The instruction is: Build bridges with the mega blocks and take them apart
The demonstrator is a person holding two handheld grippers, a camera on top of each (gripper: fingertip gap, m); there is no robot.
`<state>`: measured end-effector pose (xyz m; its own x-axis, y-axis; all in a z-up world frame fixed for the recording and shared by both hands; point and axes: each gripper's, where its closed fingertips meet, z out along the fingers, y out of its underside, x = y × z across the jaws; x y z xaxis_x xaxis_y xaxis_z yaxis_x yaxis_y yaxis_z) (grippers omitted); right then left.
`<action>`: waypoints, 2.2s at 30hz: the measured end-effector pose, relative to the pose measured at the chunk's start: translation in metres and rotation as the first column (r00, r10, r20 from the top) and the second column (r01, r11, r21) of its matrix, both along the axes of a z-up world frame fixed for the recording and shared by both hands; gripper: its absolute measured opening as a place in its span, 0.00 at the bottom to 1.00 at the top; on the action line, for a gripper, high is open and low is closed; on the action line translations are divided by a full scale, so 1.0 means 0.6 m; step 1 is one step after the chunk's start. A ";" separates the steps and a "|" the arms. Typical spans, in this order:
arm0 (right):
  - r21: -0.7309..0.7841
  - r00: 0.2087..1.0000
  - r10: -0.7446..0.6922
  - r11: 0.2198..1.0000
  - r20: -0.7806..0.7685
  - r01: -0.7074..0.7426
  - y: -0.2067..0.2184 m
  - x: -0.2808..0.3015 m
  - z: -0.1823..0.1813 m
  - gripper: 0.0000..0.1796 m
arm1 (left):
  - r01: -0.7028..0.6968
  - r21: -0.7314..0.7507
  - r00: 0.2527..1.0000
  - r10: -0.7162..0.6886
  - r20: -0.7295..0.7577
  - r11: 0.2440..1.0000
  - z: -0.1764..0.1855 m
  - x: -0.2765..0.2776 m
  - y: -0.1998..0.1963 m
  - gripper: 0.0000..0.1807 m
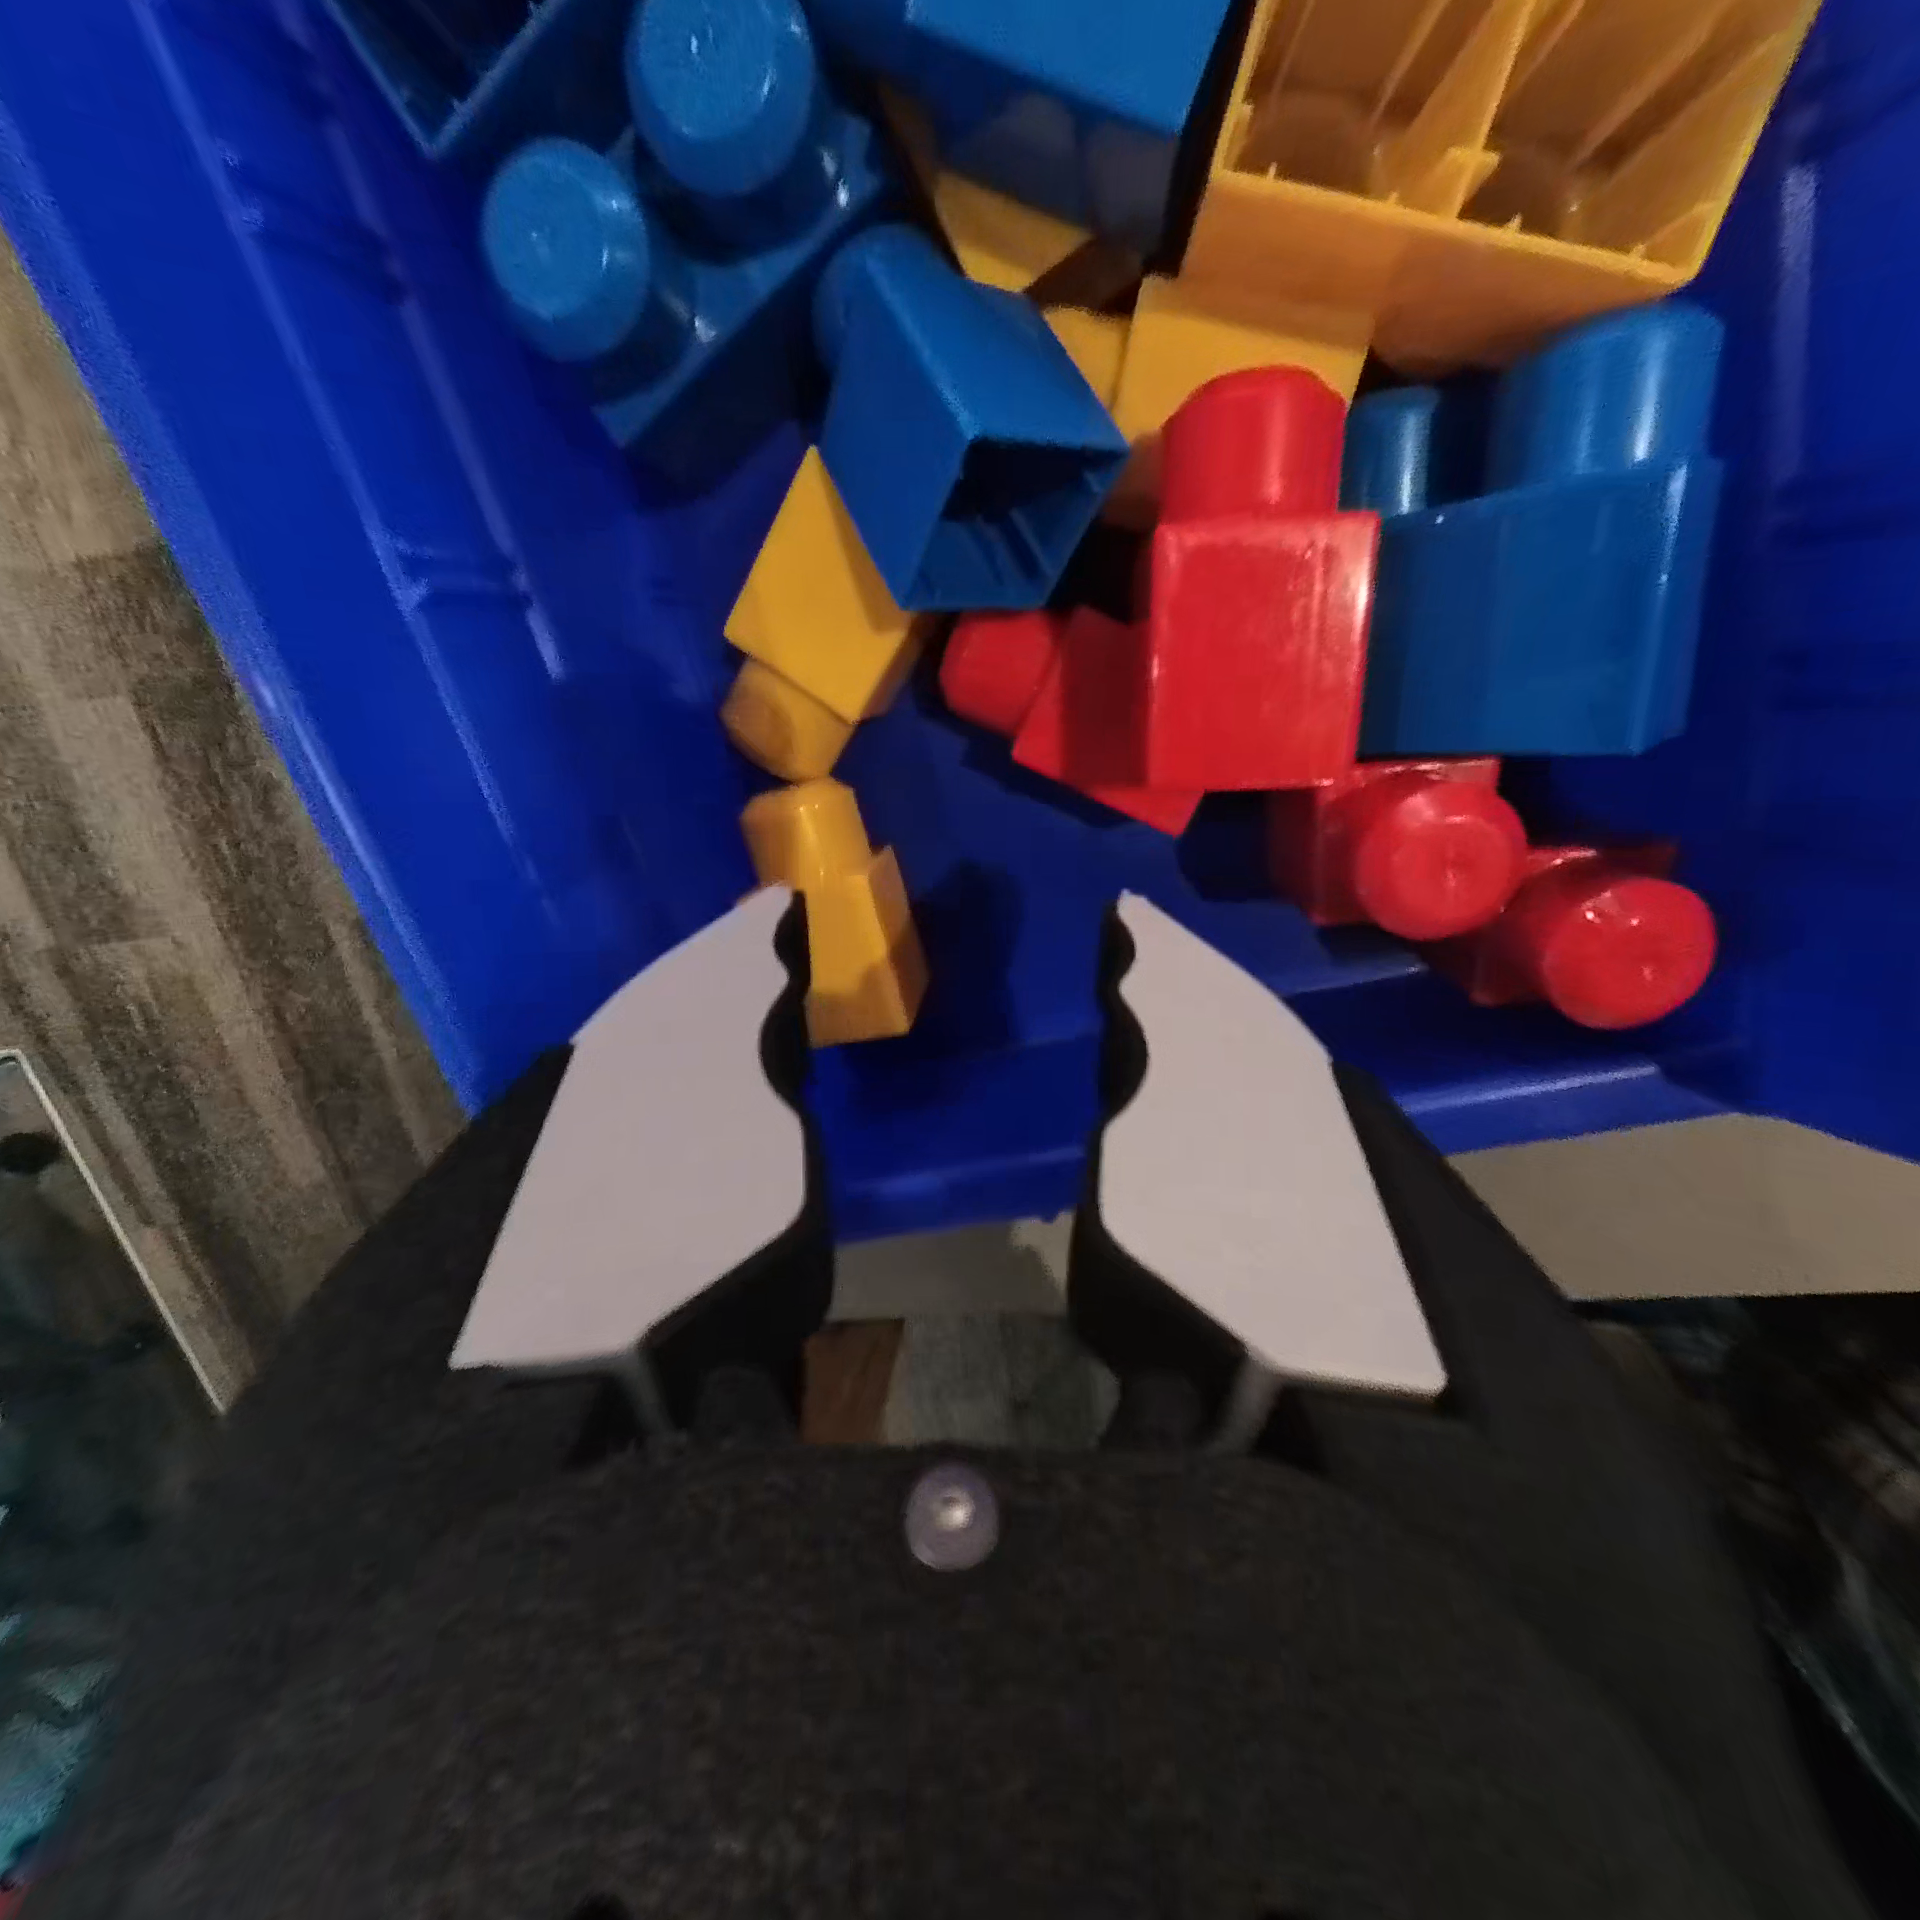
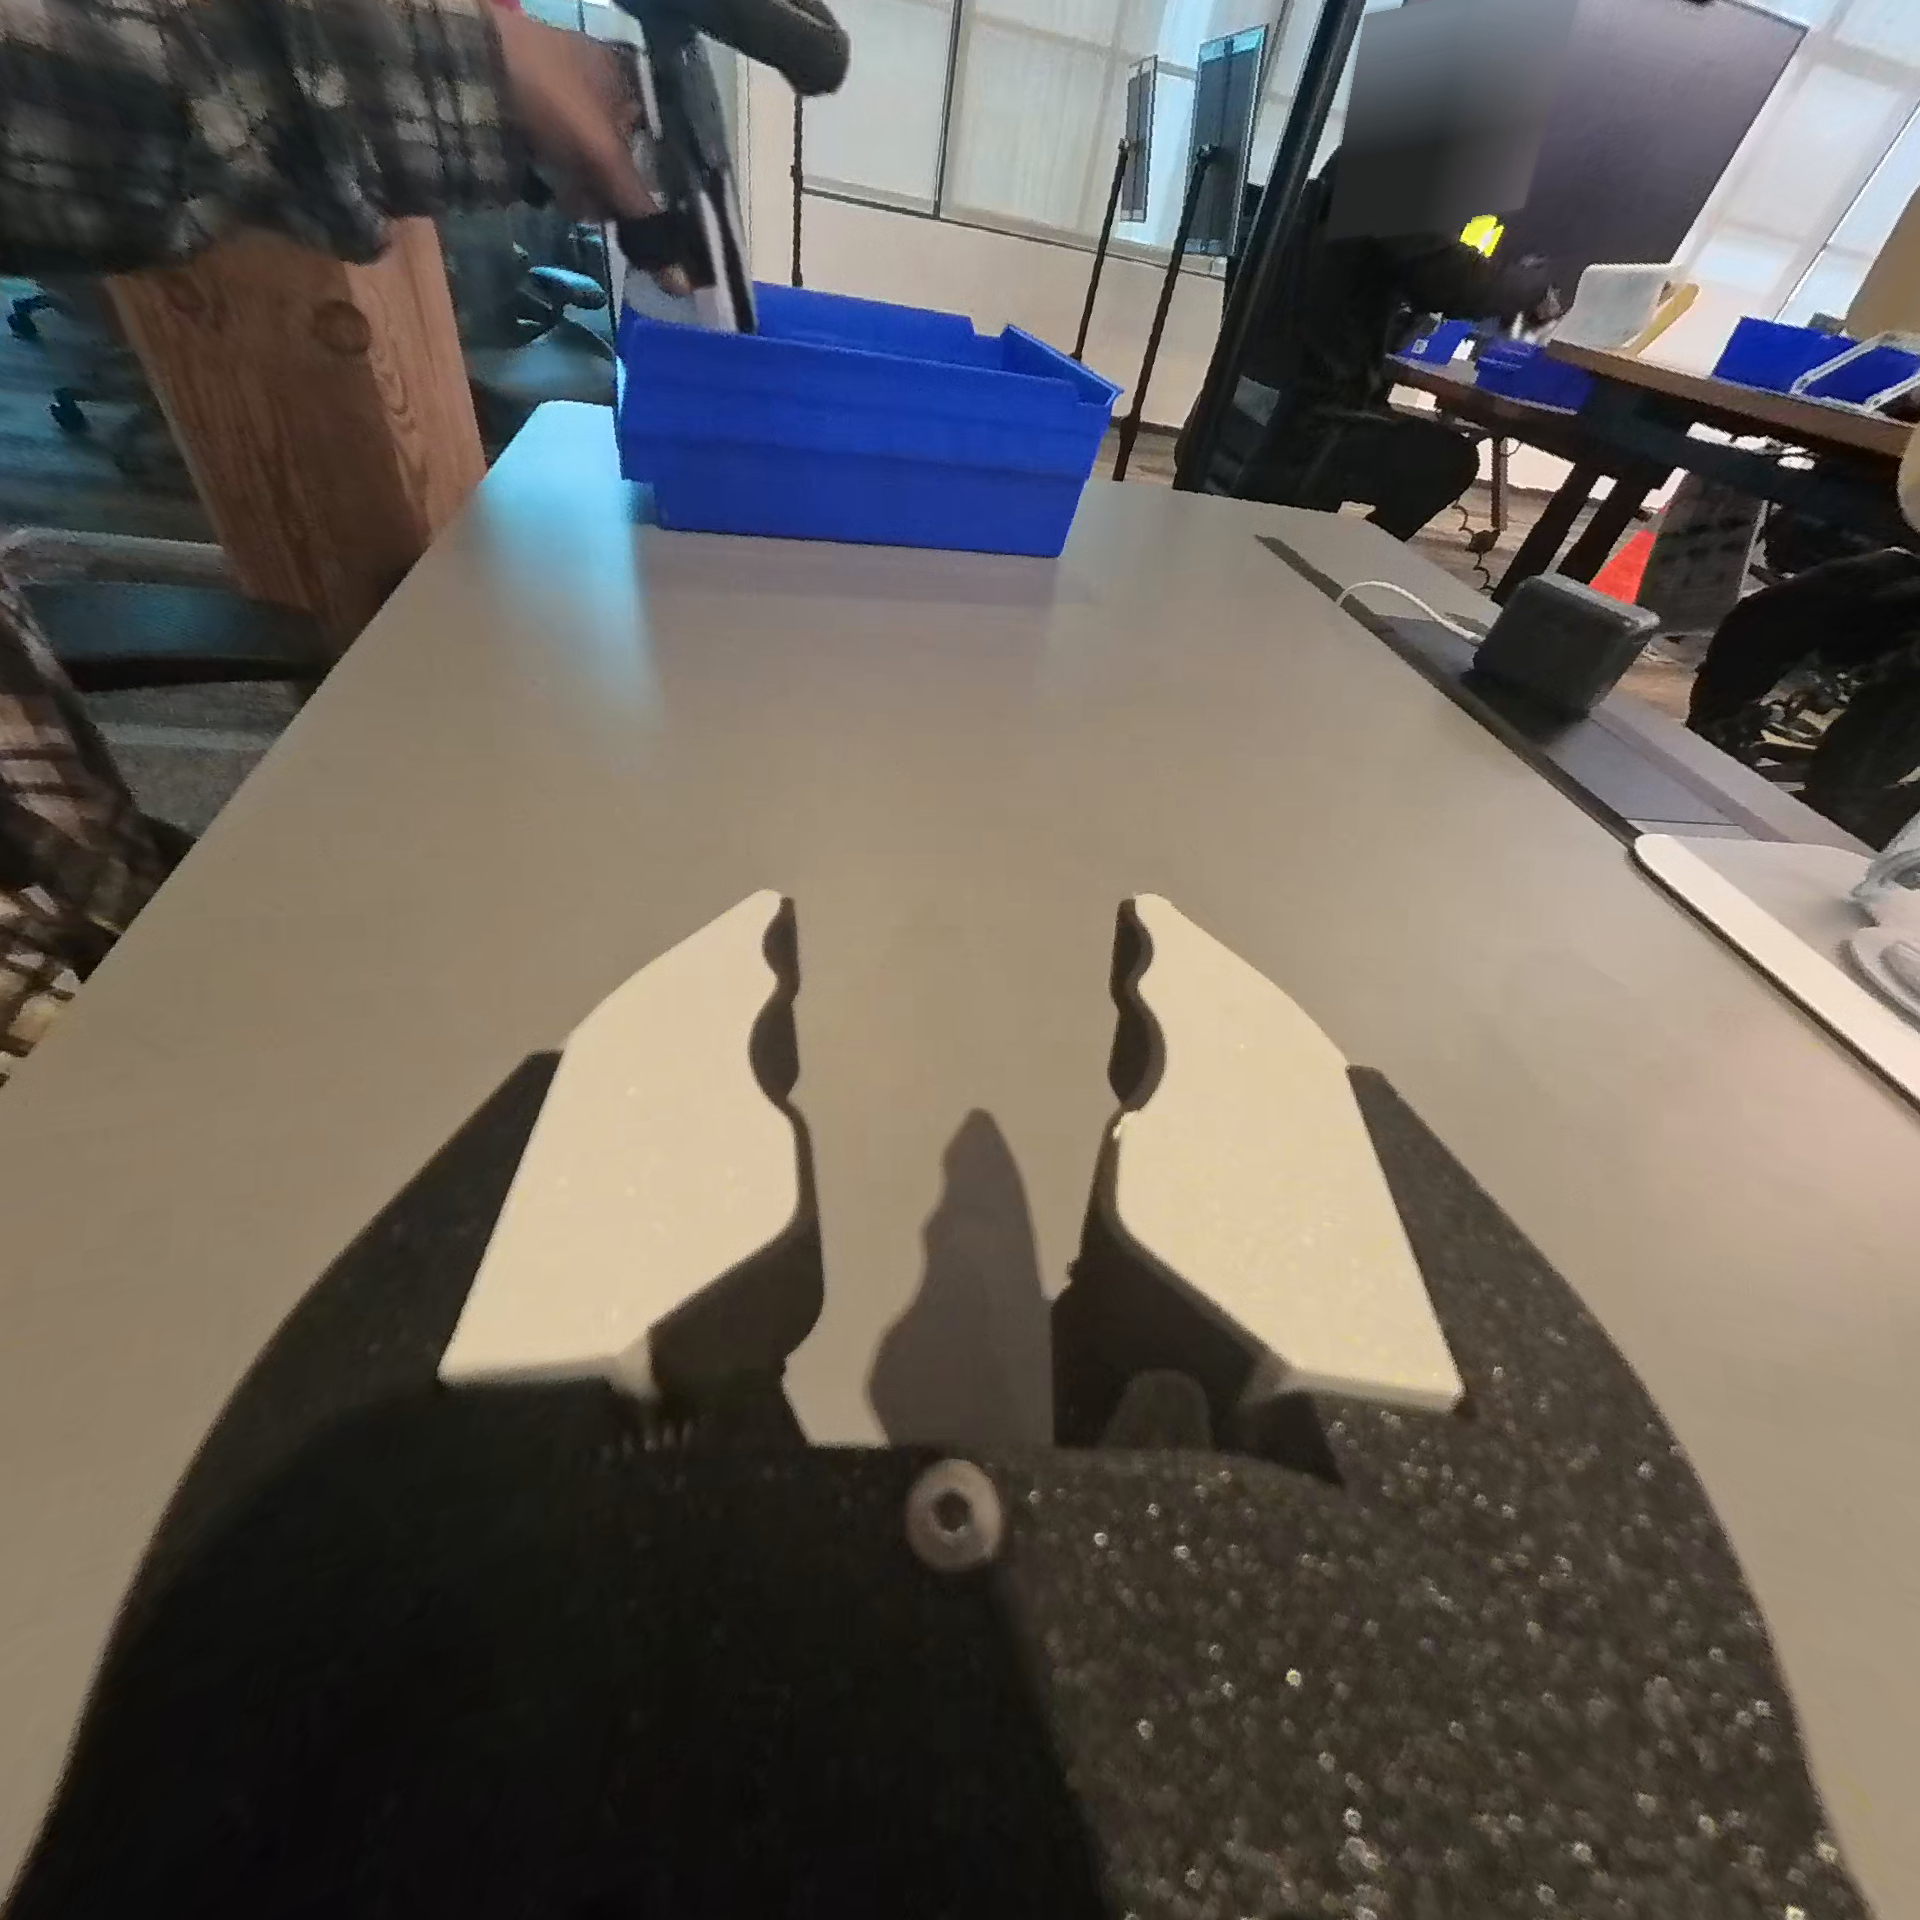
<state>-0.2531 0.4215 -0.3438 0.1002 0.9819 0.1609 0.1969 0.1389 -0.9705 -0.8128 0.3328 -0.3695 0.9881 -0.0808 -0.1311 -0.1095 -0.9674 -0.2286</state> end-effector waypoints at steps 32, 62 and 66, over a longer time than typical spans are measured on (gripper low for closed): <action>0.037 1.000 -0.016 0.999 -0.026 0.017 0.000 0.006 0.013 0.29 | 0.129 0.138 0.988 -0.140 0.069 0.982 0.008 0.073 0.070 0.20; -0.218 0.943 0.264 0.926 -0.203 -0.307 0.039 -0.239 0.202 0.24 | 0.084 0.969 0.155 -0.964 0.217 0.232 0.190 0.735 0.184 0.20; -0.189 0.945 0.305 0.927 -0.120 -0.324 0.032 -0.248 0.187 0.16 | 0.150 0.960 0.174 -0.962 0.211 0.238 0.172 0.737 0.188 0.20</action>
